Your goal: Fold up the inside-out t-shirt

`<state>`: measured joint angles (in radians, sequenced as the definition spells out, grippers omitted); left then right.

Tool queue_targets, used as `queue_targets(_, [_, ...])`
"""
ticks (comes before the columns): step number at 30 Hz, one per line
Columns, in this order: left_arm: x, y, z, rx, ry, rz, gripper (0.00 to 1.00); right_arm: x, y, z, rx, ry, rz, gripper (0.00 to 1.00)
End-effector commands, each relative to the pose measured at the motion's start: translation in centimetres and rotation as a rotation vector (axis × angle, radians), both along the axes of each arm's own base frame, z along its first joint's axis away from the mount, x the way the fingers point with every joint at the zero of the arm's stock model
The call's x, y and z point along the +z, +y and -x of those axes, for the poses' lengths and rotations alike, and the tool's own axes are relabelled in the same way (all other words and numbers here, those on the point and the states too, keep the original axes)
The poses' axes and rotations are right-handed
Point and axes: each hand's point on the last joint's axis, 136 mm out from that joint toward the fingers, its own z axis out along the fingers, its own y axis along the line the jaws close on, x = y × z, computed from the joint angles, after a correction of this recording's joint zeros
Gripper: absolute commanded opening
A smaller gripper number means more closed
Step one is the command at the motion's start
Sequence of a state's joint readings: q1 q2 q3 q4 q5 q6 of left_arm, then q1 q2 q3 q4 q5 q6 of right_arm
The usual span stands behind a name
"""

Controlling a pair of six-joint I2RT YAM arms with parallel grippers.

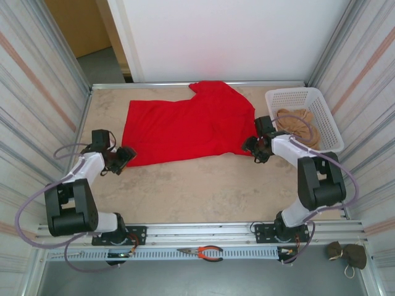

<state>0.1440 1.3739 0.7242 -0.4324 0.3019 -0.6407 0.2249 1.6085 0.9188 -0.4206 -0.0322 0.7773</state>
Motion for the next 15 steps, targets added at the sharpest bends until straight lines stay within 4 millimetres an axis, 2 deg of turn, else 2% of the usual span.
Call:
queue_targets(1, [-1.3,0.4,-0.1,0.026,0.033,-0.005,0.62,-0.3,-0.6,-1.5,-0.056,-0.007,0.035,0.65])
queue_targets(5, [-2.2,0.8,-1.2,0.031,0.056,-0.017,0.62,-1.1,-0.8,-2.1,-0.061,0.015,0.033,0.62])
queue_targets(7, [-2.5,1.0,-1.9,0.026,0.062,-0.022,0.58,-1.4,-0.9,-2.3,-0.059,0.024,0.027,0.52])
queue_targets(8, [-2.7,1.1,-2.1,0.025,0.069,-0.028,0.56,-1.5,-1.1,-2.2,-0.061,0.027,0.026,0.42])
queue_targets(10, [-3.0,1.4,-2.7,0.020,0.076,-0.036,0.45,-1.5,-1.3,-2.0,-0.058,0.026,0.022,0.21])
queue_targets(11, [-3.1,1.6,-2.9,0.015,0.078,-0.044,0.36,-1.4,-1.5,-1.8,-0.055,0.023,0.020,0.12])
queue_targets(12, [-3.2,1.8,-3.1,0.013,0.081,-0.046,0.21,-1.2,-1.7,-1.6,-0.053,0.020,0.017,0.03])
queue_targets(14, [-3.1,2.3,-3.3,0.008,0.079,-0.045,0.00,-0.7,-2.1,-0.9,-0.053,0.013,0.016,0.00])
queue_targets(15, [-3.0,2.6,-3.3,0.009,0.079,-0.049,0.00,-0.4,-2.4,-0.6,-0.053,0.007,0.016,0.00])
